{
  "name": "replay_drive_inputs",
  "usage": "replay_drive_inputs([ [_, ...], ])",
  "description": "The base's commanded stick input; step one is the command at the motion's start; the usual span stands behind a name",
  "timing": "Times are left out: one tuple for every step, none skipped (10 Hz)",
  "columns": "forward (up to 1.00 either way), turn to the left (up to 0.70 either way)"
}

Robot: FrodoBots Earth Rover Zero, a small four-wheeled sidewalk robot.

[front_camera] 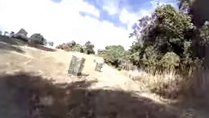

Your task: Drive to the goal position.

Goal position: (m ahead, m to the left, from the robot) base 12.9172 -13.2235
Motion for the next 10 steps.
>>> replay_drive_inputs([
  [0.7, 0.0],
  [0.7, -0.35],
  [0.7, -0.35],
  [0.7, -0.35],
  [0.7, -0.35],
  [0.7, -0.35],
  [0.7, -0.35],
  [0.7, -0.35],
  [0.7, -0.35],
  [0.7, -0.35],
])
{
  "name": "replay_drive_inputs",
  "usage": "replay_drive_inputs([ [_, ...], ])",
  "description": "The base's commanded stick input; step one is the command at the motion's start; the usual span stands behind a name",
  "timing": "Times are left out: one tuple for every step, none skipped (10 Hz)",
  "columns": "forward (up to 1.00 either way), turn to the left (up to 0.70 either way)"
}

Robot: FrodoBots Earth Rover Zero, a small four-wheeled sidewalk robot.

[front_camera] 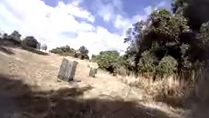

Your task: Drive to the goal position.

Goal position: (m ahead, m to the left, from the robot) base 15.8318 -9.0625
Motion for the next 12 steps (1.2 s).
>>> replay_drive_inputs([
  [0.7, -0.28],
  [0.7, -0.06],
  [0.7, -0.16],
  [0.7, -0.35],
  [0.7, -0.35],
  [0.7, -0.35],
  [0.7, -0.35],
  [0.7, -0.15],
  [0.7, 0.0],
  [0.7, 0.0],
  [0.7, 0.0],
  [0.7, 0.0],
])
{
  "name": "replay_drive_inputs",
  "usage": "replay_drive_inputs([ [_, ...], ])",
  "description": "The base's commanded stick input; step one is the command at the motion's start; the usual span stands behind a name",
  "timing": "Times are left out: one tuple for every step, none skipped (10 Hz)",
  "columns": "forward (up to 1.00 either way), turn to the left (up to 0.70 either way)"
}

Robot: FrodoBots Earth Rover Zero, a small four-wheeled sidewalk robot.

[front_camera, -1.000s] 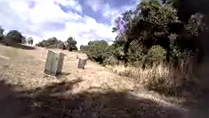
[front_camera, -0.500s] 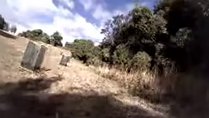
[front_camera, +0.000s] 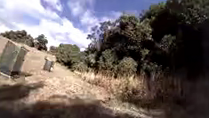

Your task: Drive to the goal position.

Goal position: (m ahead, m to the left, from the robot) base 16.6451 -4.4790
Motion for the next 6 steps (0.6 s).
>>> replay_drive_inputs([
  [0.7, 0.0],
  [0.7, 0.0],
  [0.7, 0.0],
  [0.7, 0.0],
  [0.7, 0.05],
  [0.7, 0.27],
])
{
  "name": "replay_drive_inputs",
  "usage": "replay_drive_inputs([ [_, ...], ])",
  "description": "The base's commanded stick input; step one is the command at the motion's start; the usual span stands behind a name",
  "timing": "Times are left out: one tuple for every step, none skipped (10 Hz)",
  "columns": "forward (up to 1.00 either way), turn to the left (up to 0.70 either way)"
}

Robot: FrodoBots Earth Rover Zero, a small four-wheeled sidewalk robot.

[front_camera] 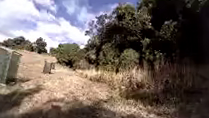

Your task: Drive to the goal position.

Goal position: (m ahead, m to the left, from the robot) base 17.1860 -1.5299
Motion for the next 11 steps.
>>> replay_drive_inputs([
  [0.7, 0.35],
  [0.7, 0.35],
  [0.7, 0.35],
  [0.7, 0.28],
  [0.7, 0.08],
  [0.7, 0.0],
  [0.7, 0.0],
  [0.7, 0.0],
  [0.7, 0.0],
  [0.7, 0.0],
  [0.7, 0.0],
])
